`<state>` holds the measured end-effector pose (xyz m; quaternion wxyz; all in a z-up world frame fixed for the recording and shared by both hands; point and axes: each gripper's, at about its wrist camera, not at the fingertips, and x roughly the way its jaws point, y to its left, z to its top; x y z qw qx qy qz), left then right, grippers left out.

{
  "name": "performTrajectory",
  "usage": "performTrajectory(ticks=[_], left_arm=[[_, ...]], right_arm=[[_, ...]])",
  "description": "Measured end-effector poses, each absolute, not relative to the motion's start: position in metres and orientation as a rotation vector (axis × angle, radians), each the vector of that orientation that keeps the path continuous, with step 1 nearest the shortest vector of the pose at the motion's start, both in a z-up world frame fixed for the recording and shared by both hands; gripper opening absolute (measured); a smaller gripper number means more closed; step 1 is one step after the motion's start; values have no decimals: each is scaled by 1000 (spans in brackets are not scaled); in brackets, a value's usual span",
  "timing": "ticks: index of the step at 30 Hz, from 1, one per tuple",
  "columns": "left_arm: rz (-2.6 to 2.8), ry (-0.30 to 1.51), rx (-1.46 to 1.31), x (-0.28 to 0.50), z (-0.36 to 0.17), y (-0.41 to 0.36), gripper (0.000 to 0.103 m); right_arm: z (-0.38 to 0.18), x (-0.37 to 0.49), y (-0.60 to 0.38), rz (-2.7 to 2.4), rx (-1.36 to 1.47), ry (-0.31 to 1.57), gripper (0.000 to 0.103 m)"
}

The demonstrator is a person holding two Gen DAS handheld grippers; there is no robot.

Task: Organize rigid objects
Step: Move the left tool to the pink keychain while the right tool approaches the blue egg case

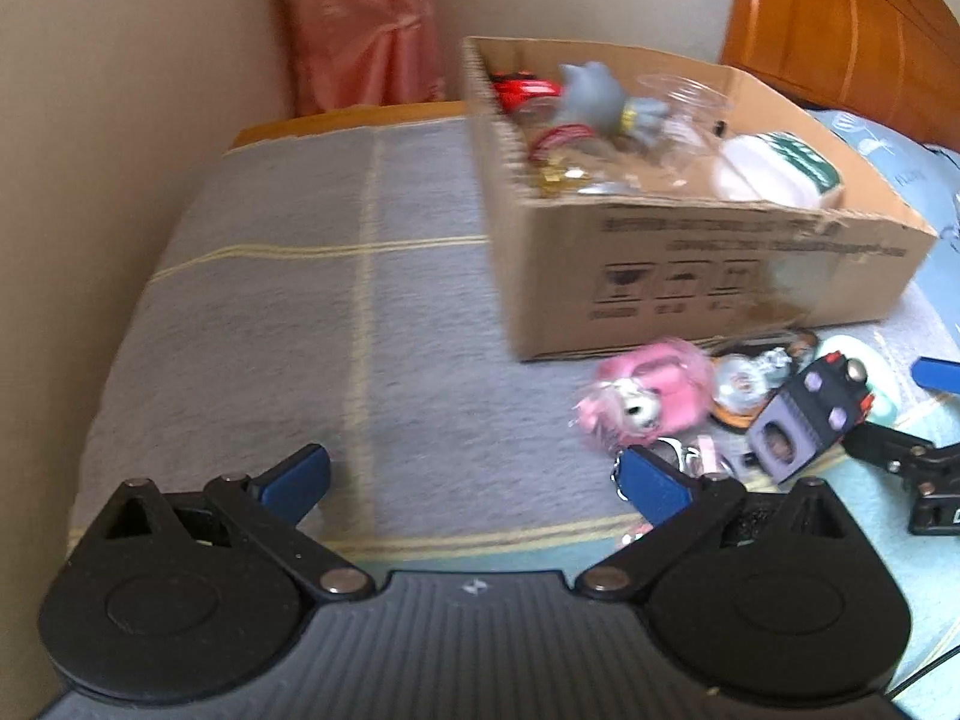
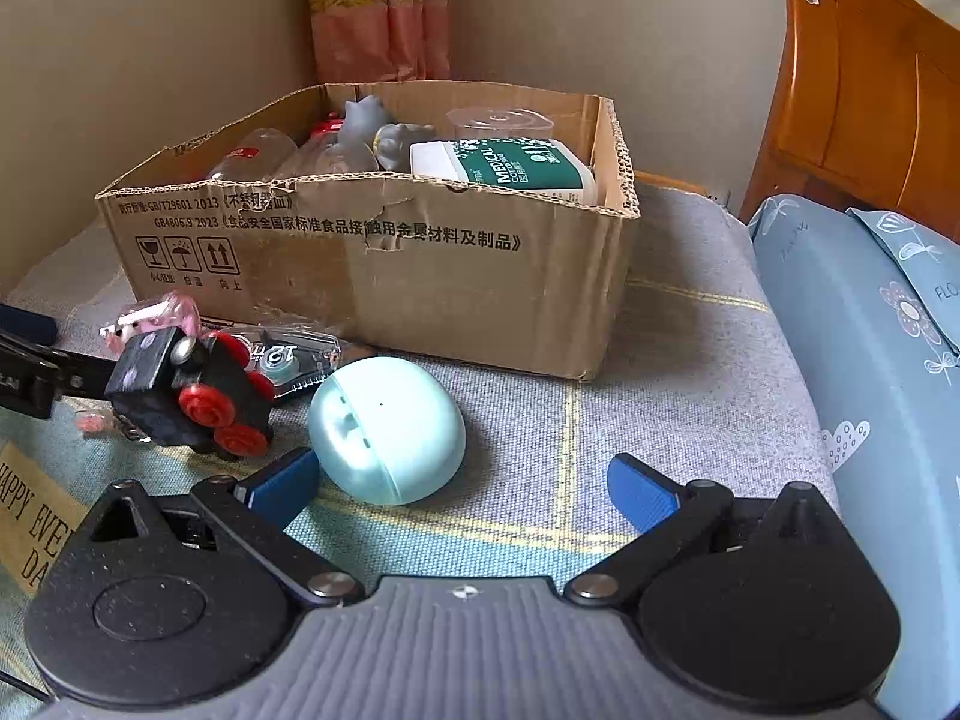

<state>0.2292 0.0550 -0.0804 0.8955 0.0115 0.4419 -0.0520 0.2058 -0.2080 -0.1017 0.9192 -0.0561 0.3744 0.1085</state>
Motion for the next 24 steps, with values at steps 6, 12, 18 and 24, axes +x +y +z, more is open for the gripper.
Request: performTrajectory(ticks=[6,12,18,24], left_arm=[[-27,917,1,230,-79,74,102],[-96,892,47,218,-65,63,102],[-175,856,68,221,-63,43,102],[-173,892,46,233,-78,40,102]], right_arm=[[-102,206,-208,221,-115,770,103],[-102,205,-208,220,-115,770,103],[-102,205,-208,220,-115,770,103],[-102,205,-209,221,-116,773,103]])
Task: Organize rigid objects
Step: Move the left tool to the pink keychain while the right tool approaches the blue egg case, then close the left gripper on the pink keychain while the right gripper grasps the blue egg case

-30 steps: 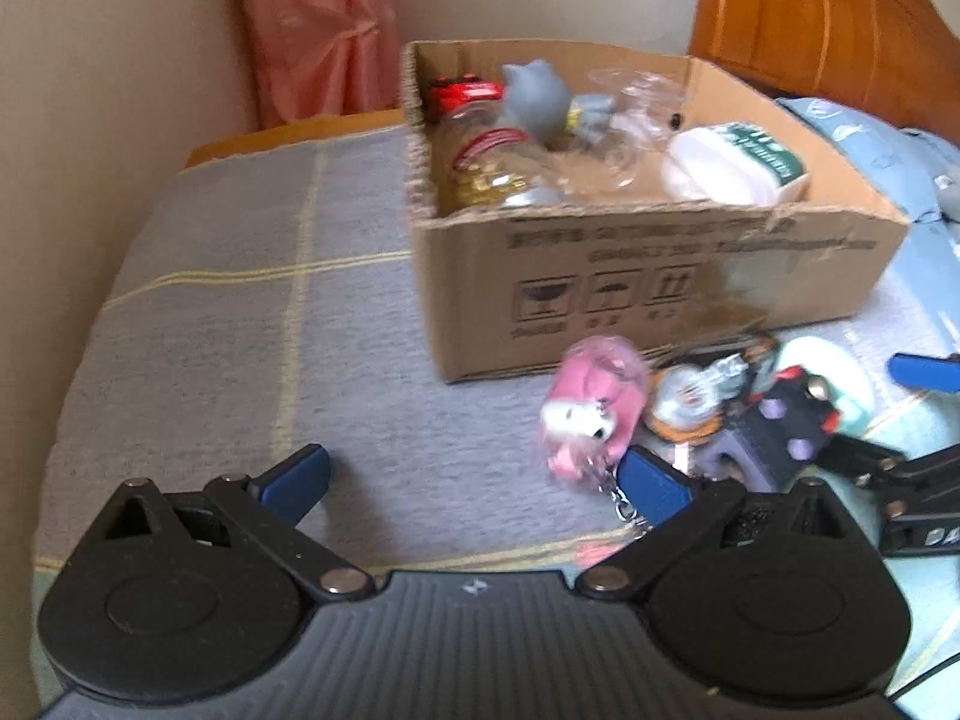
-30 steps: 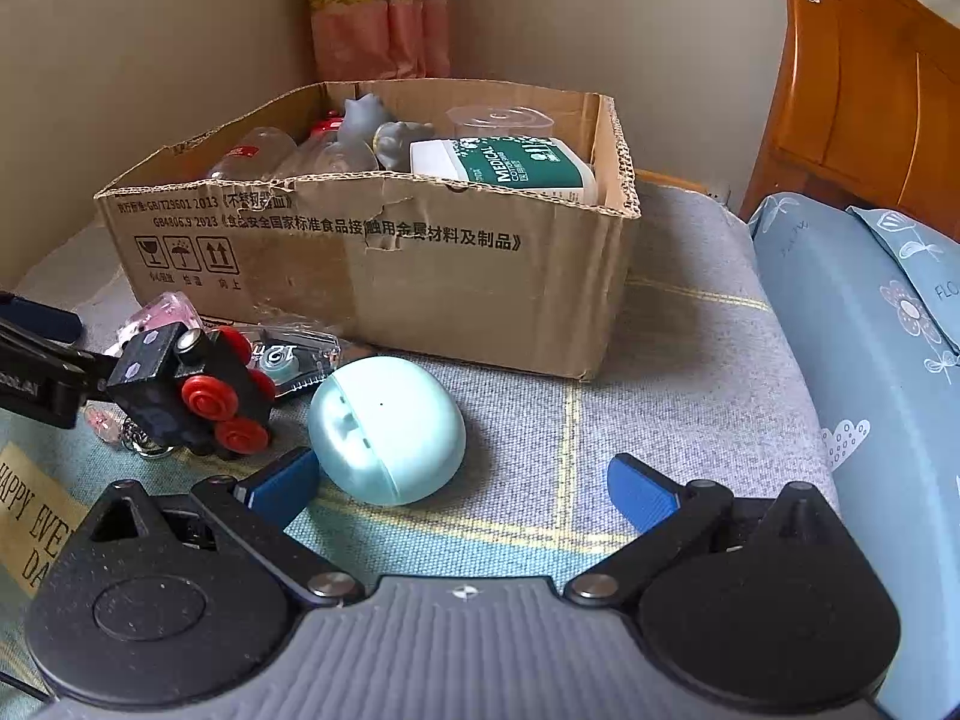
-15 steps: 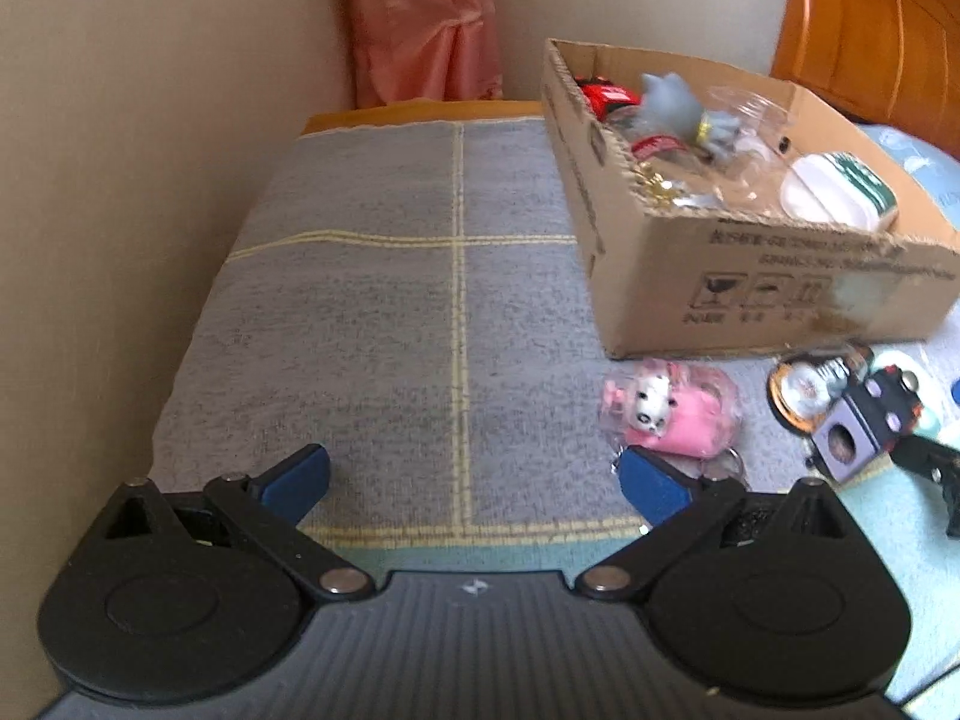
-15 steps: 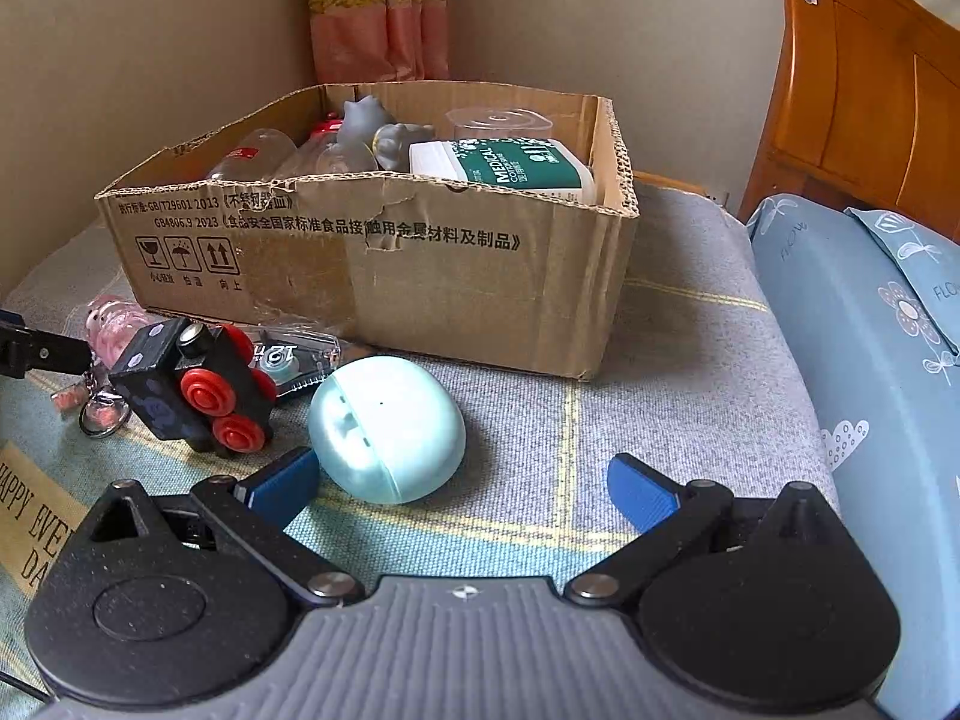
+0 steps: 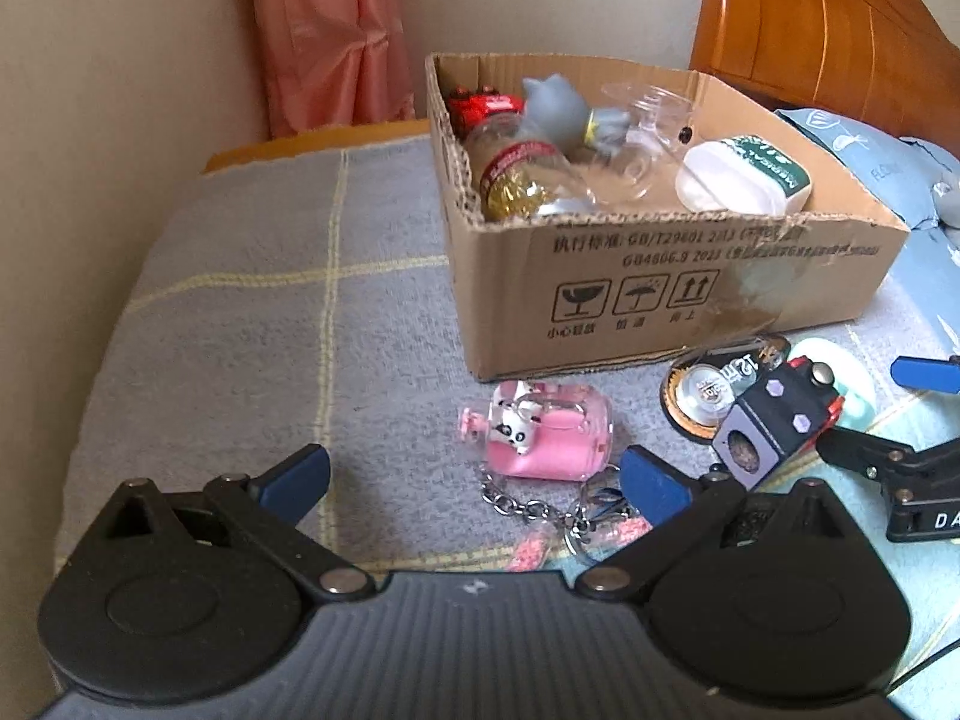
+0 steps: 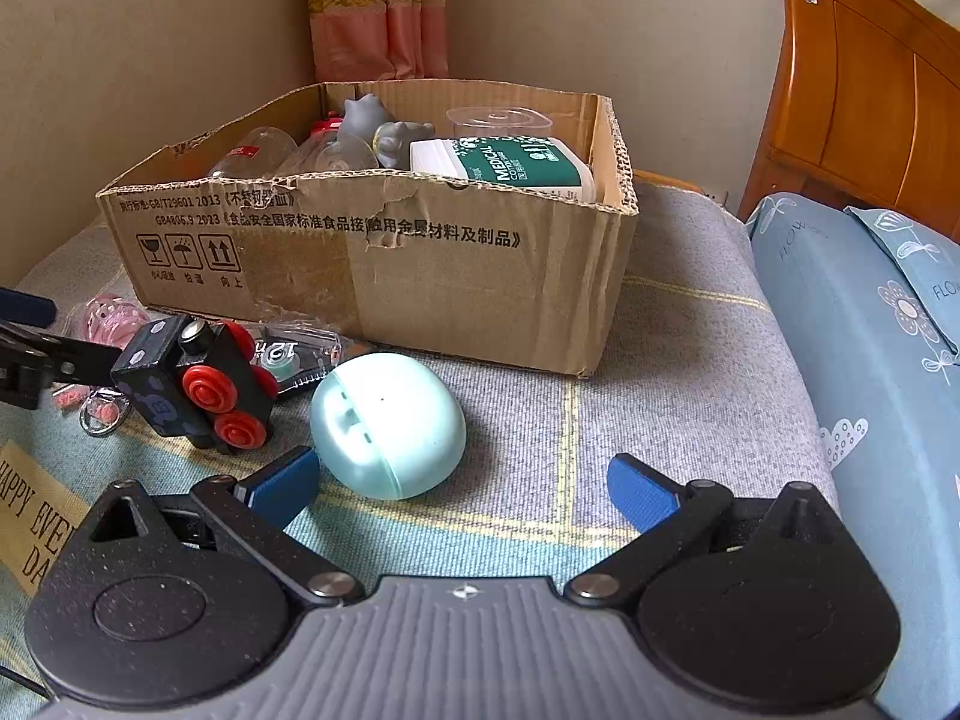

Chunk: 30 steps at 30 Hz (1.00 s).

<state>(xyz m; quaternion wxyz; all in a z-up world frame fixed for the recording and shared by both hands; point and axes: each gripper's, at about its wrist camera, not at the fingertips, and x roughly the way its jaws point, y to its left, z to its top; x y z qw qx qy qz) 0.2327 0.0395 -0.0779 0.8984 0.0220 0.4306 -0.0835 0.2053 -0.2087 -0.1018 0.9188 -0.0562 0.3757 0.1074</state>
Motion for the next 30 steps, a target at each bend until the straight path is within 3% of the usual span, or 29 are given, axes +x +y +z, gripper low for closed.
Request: performTrajectory(ticks=[18,30], left_arm=[[-177,855,35,233,-81,36,97],[-157,842,41,237,-83,32,102]], right_arm=[[-102,206,-208,226,-118,768,103],[-102,206,-207,227,-118,764,103]])
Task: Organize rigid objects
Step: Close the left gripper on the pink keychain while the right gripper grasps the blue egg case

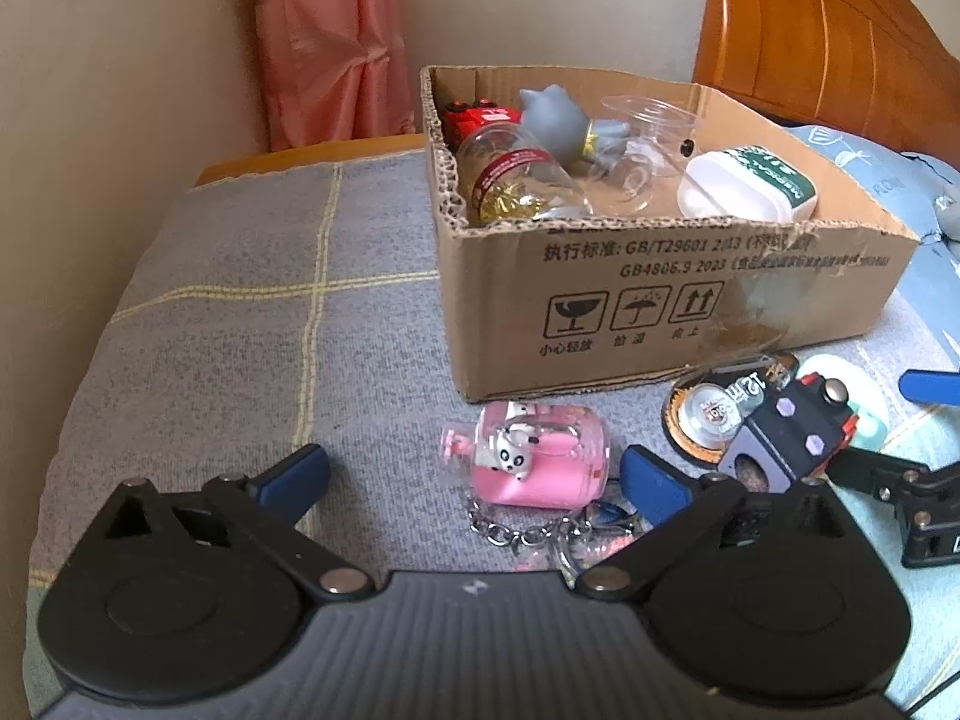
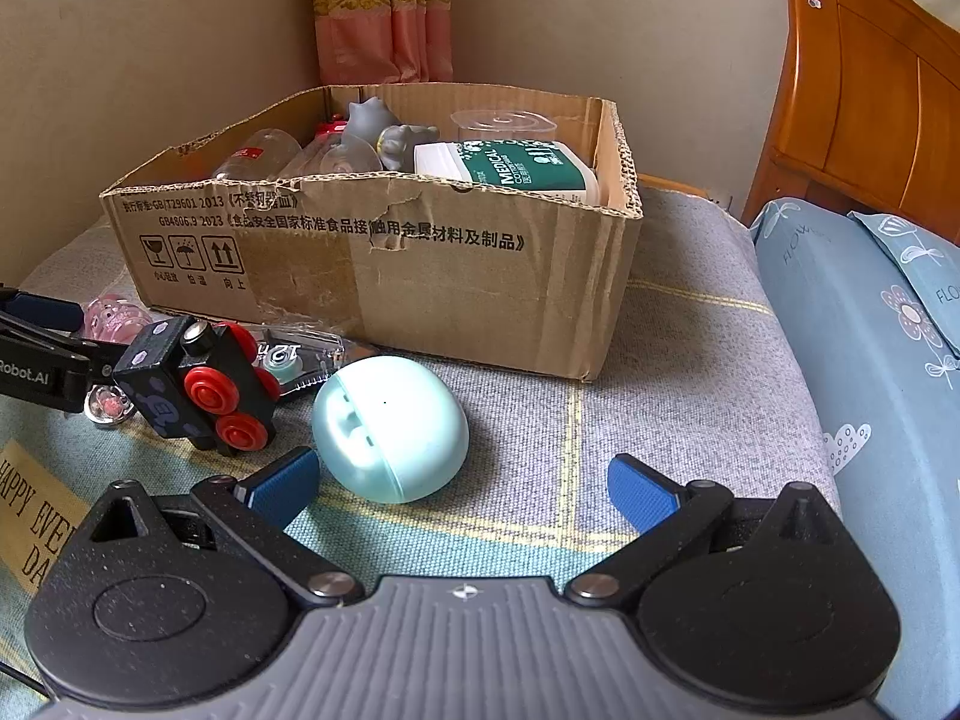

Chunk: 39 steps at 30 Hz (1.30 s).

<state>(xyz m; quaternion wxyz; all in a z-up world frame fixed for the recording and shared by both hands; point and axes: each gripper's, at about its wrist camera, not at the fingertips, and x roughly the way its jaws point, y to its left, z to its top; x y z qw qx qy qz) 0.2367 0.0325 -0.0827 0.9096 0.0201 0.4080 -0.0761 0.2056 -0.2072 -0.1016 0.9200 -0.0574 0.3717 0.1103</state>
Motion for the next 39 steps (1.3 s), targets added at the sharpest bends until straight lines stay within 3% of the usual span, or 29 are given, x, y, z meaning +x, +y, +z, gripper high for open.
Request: performTrajectory(ticks=[9,12,17,19,24,30,36,39], left_arm=[[-178,844,72,242,-83,32,100],[-185,830,73,238,-82,39,91],[-219,816,87,230,-78,40,62],[-230,813,94,229,-76,35,54],[-240,812,96,228,-76,29,51],[-249,814,98,228,-75,30,50],[-262,825,107,229,-74,31,50],[-280,827,130,228,-73,30,50]], right_arm=[[-102,205,-208,231,-119,759,103],[-102,204,-208,232,-119,759,103],[-101,205,-207,233,-120,759,103],[-101,205,-207,238,-124,761,103],[-100,211,-205,297,-155,773,102],[-95,222,-200,408,-198,760,85],[-91,226,-197,480,-232,763,61],[-90,225,-194,486,-257,768,59]])
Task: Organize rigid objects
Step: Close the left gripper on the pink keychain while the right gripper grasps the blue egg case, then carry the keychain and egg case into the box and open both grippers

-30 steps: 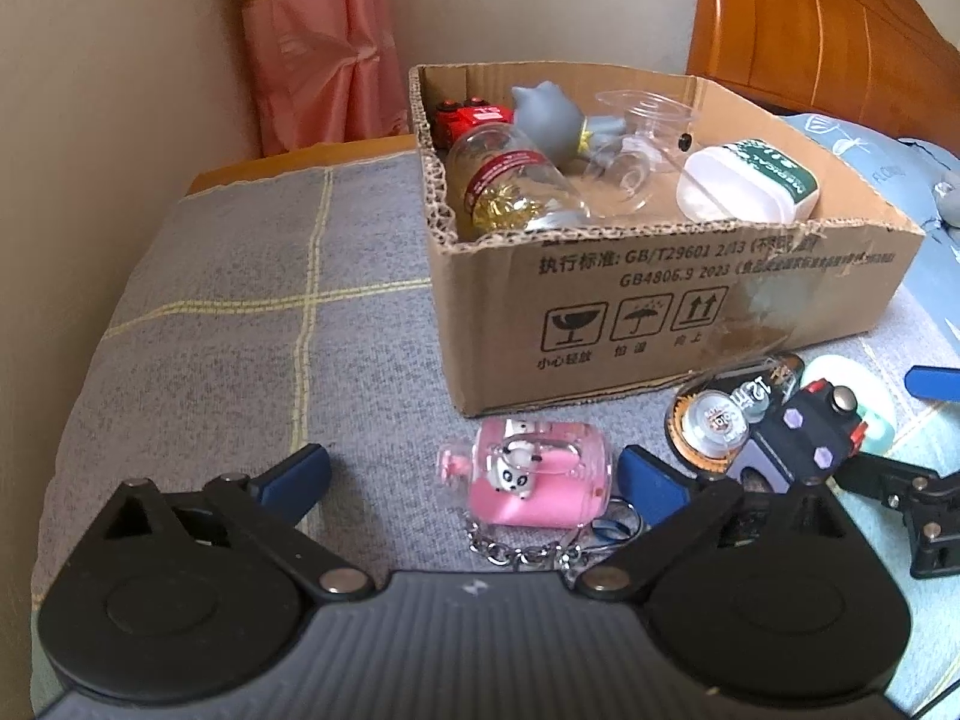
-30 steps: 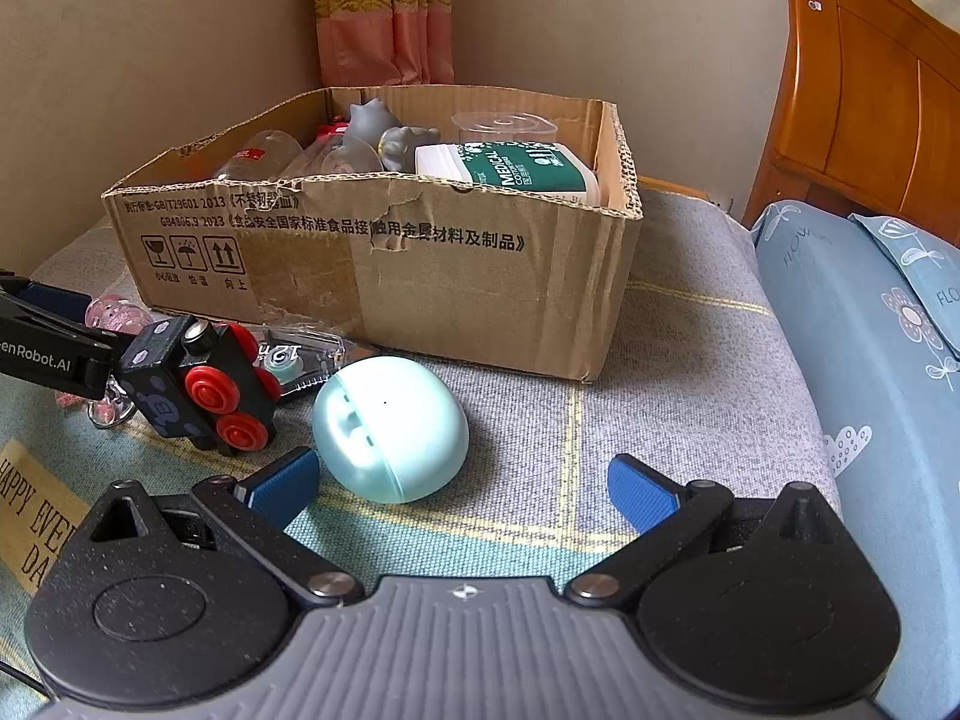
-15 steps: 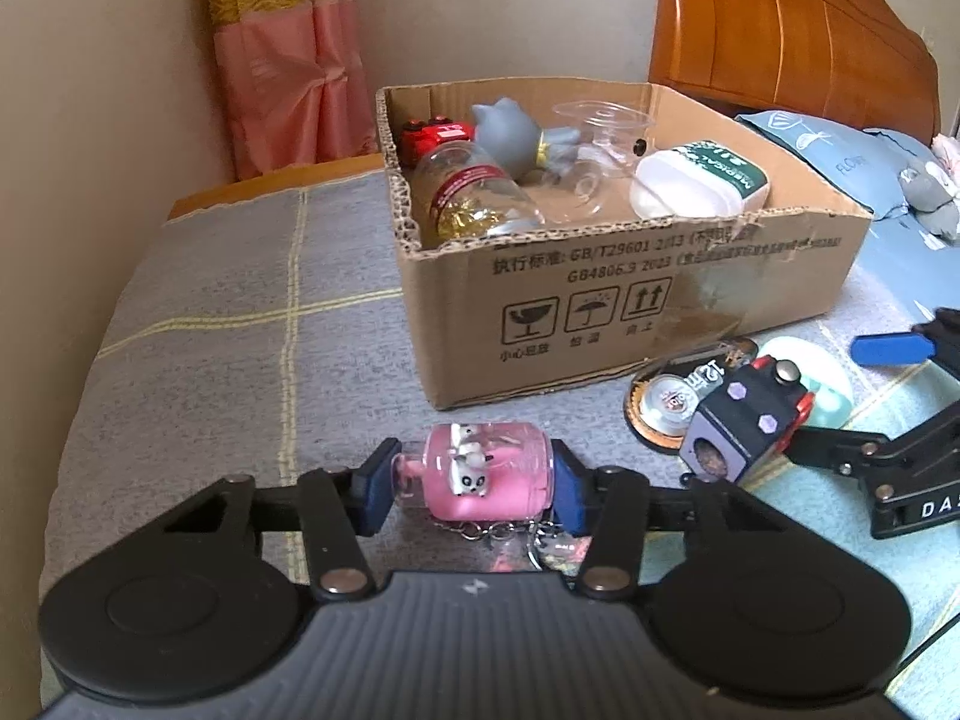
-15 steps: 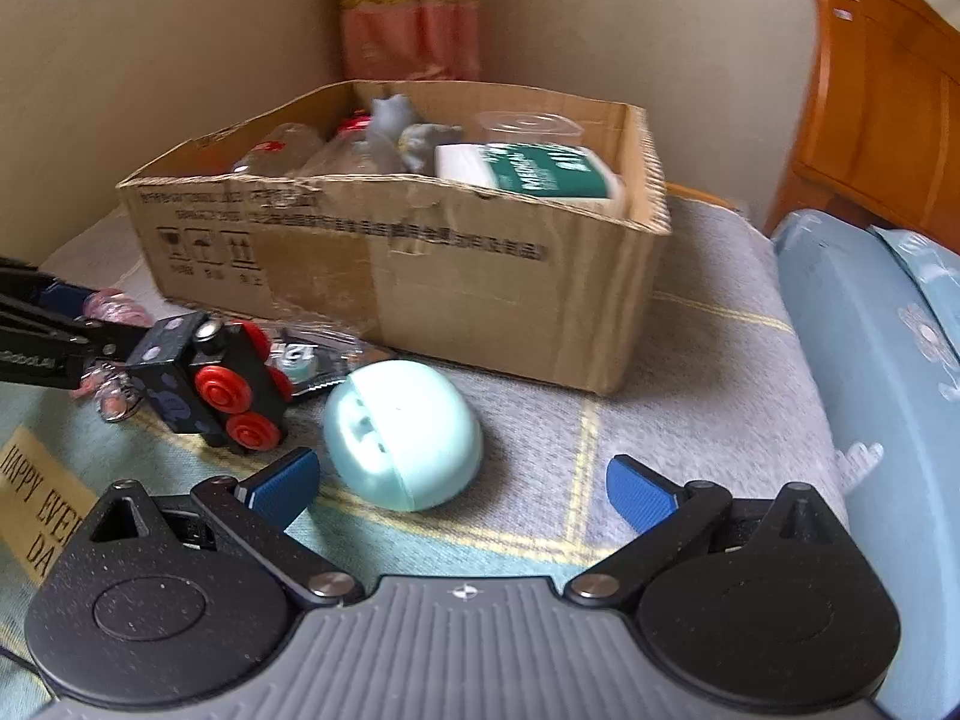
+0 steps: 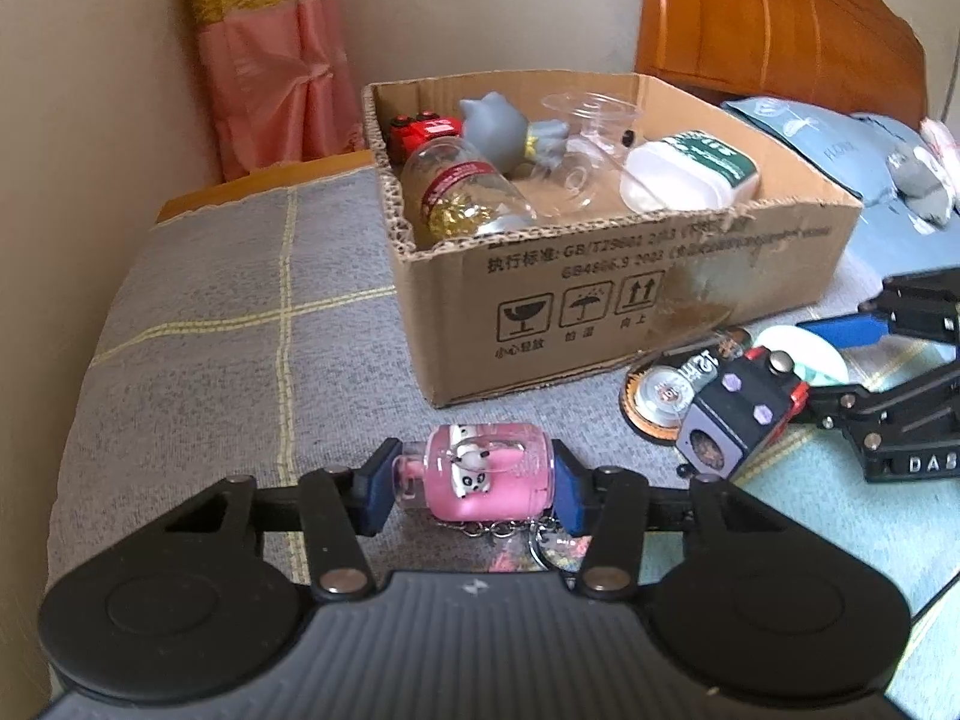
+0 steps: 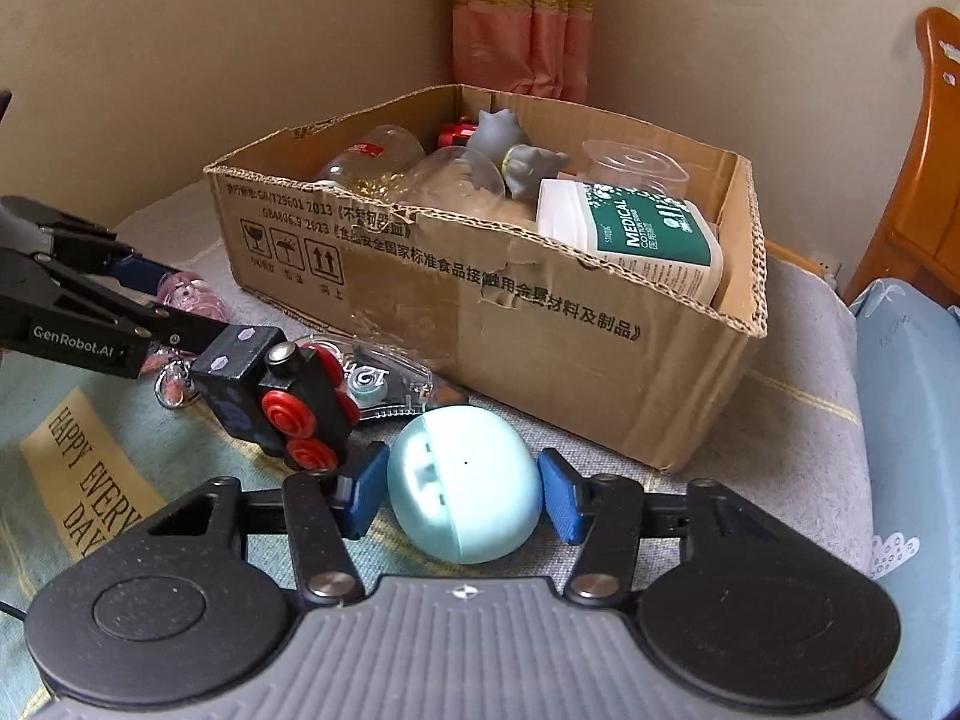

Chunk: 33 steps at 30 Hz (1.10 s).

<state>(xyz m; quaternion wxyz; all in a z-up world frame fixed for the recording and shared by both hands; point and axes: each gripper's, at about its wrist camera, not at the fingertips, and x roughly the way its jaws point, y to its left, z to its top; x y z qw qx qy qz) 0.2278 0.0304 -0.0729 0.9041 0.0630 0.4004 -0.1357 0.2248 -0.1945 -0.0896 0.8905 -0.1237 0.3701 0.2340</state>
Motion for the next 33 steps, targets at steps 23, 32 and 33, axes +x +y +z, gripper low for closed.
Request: performTrajectory(ticks=[23,32,33], left_arm=[[-421,770,268,201,-23,25,50],[-477,710,287,199,18,14,50],[-482,701,289,200,23,12,50]], right_arm=[[-28,196,-214,519,-315,717,59],[17,219,-215,494,-350,604,59],[19,224,-215,491,-350,605,59]])
